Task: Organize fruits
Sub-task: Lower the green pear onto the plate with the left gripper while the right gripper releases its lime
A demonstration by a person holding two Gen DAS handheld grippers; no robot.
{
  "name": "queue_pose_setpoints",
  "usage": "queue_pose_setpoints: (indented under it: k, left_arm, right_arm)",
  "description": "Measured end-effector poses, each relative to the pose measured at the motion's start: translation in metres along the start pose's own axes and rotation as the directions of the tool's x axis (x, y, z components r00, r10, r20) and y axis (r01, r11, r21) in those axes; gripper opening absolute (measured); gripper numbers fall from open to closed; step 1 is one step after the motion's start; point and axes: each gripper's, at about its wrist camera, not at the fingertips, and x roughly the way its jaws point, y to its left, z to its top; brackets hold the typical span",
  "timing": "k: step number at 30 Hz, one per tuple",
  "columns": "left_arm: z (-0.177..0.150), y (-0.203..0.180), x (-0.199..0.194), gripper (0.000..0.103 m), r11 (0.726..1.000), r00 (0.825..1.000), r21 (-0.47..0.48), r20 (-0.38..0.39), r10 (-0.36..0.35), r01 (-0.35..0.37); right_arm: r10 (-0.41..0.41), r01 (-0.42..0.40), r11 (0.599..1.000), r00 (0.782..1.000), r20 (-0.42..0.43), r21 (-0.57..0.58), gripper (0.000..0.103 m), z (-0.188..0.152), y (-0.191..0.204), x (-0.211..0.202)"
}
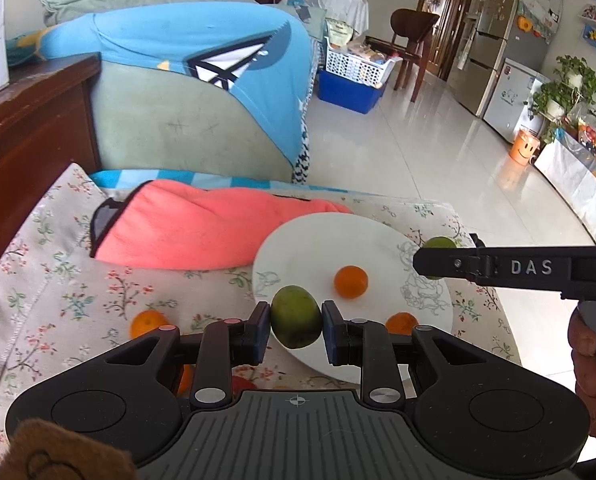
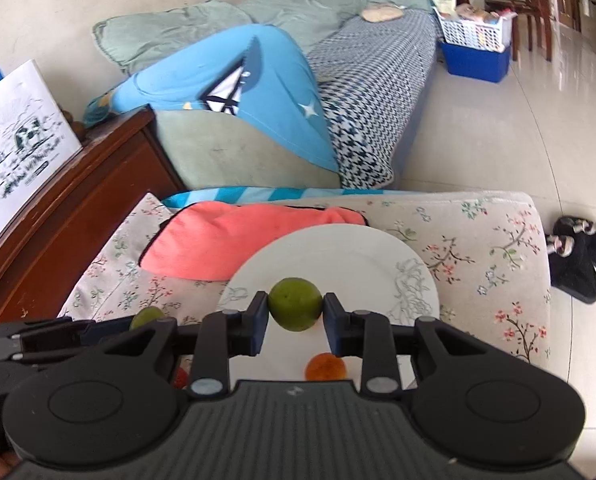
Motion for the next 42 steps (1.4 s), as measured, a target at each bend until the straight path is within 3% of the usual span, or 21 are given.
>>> queue_pose_setpoints:
  k: [19,28,31,33,42]
  left_arm:
    - [-0.002,-0.025,0.045,0.025,1.000,0.997,-0.006,-0.075,0.016,-0.016]
    - [0.000,-0.030,0.041,0.027,0.999,0.997,0.009,-0.068,0.033,-0.033]
    - [0.000,-0.031,0.036,0.036,0.999,0.997,0.013,-0.060,0.050,-0.050]
    - [0.001,-0.030,0.034,0.048,0.998,0.997,0.009,-0.056,0.059,-0.058]
    - [0.002,-0.028,0.019,0.061,0.995,0.994,0.021,-0.046,0.098,-0.097]
  right_arm:
    - [-0.050,0.058,0.996,0.994,-0.101,0.073,0.030,-0.011,-0.028,0.036]
    - [-0.049,0.059,0.992,0.995,-0.088,0.110,0.033,-0.009,-0.033,0.036]
    - [-0.041,0.051,0.992,0.996,-0.085,0.117,0.033,-0.008,-0.033,0.033]
    - [-0.039,0.048,0.992,0.996,-0.081,0.115,0.033,-0.007,-0.032,0.032]
    - [-0.022,0.024,0.993,1.000,-0.018,0.113,0.033,0.002,-0.023,0.017]
